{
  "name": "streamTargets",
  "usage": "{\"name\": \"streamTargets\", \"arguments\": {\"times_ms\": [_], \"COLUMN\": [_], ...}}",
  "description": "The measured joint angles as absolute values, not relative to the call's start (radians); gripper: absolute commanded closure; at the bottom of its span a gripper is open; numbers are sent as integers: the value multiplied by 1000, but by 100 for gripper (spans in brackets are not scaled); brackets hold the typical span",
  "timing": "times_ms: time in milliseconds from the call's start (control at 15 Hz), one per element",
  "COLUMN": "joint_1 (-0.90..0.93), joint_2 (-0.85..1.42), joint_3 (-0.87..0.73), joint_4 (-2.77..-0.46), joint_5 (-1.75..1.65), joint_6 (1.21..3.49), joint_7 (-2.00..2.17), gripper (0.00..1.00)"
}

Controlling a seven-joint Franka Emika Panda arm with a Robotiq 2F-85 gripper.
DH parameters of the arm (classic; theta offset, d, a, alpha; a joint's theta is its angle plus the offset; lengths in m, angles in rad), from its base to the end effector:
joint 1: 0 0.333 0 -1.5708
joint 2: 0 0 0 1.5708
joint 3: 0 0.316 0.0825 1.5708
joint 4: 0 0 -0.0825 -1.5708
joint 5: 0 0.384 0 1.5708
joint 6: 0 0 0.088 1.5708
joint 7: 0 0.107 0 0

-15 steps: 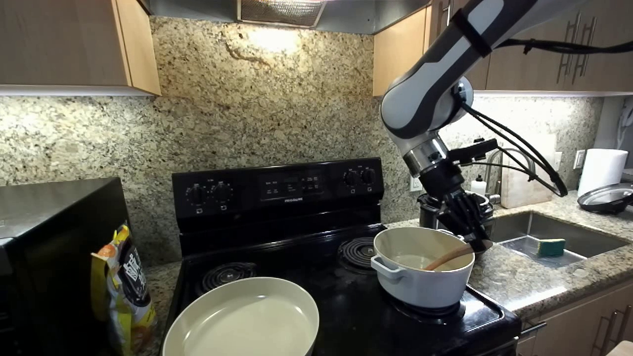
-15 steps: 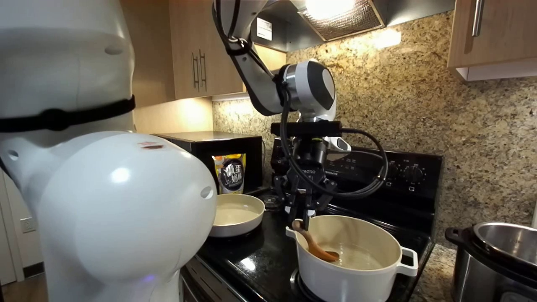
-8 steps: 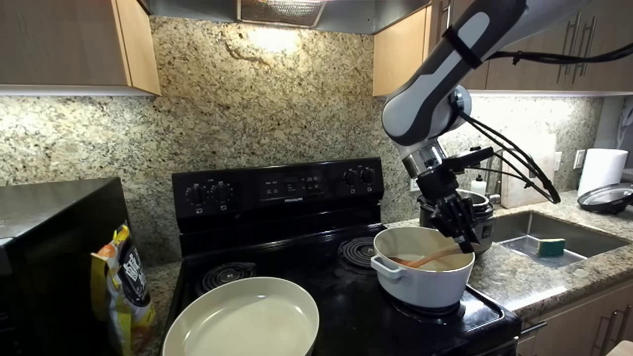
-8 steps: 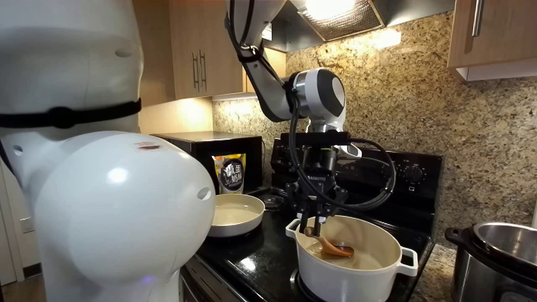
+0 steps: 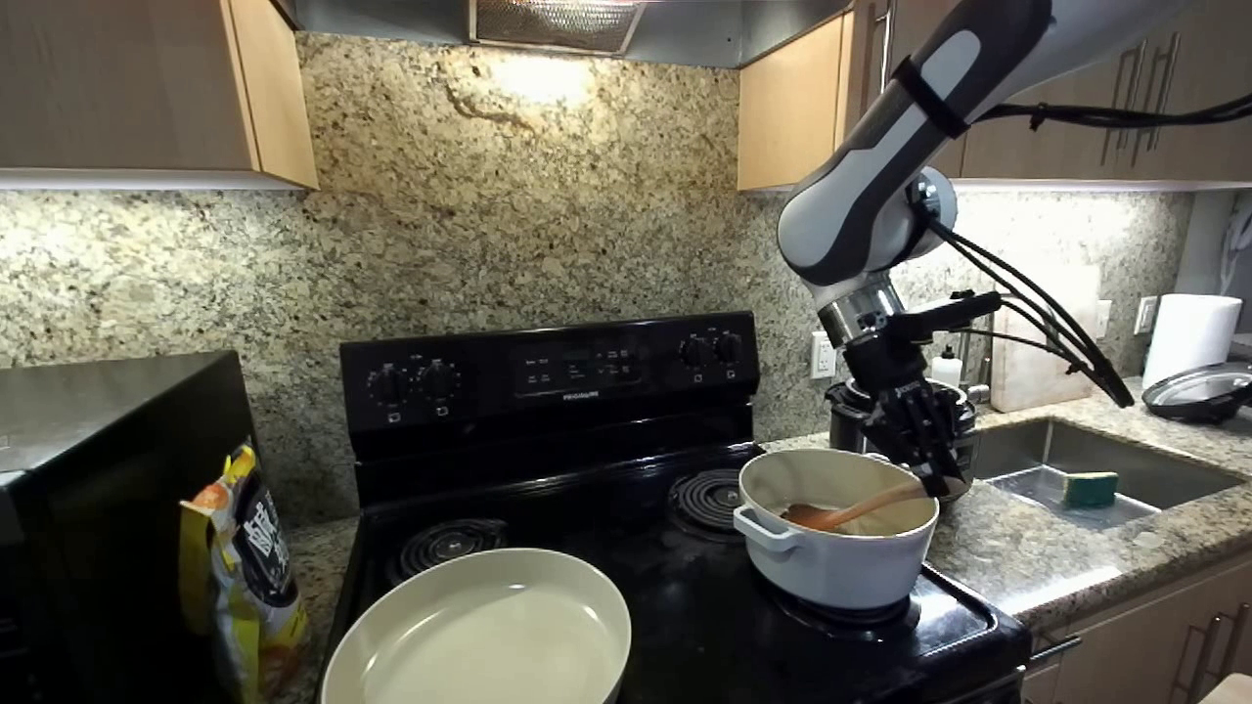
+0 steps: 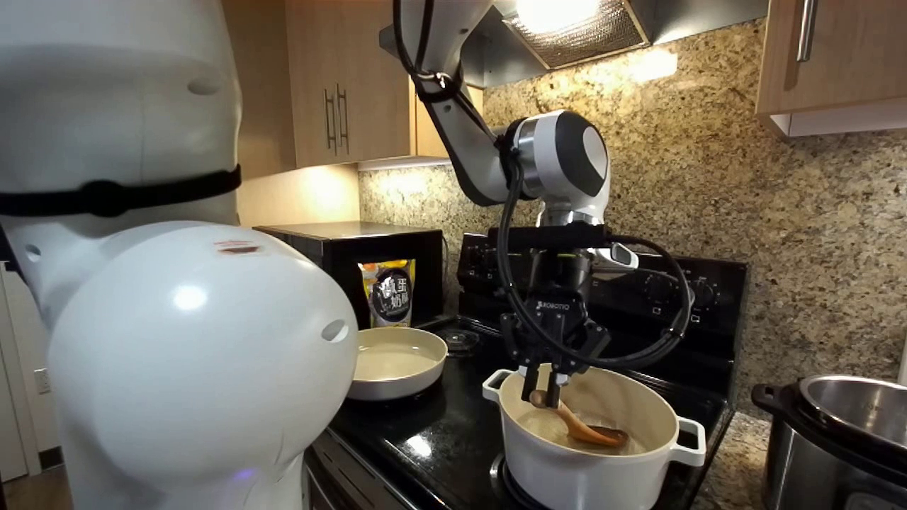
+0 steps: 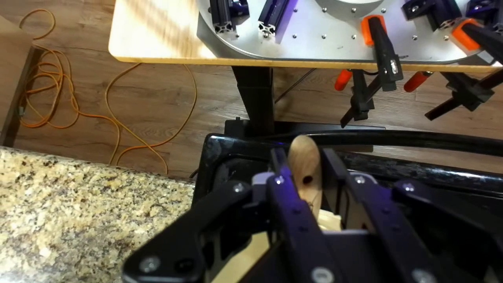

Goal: Use the cooking stick to stir the pot

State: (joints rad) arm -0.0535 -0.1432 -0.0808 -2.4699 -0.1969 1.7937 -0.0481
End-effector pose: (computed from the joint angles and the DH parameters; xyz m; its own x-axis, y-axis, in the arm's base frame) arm 0.3894 -0.0689 0.3181 0.8559 -0.0178 -0.5168 0.0435 -0.9934 0.1063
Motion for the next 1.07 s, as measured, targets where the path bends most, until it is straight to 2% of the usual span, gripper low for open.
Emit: {"name": "streamTargets", "arguments": {"times_ms": [600,1067], "joint_1": [-32,-4], "joint_2": [-195,-189], "joint_3": [-36,-23], "joint_4": [-2525,-2524], "joint_5": [-198,-135], "joint_6": [1711,1748], "joint_7": [-46,-47], "gripper": [94,94]}}
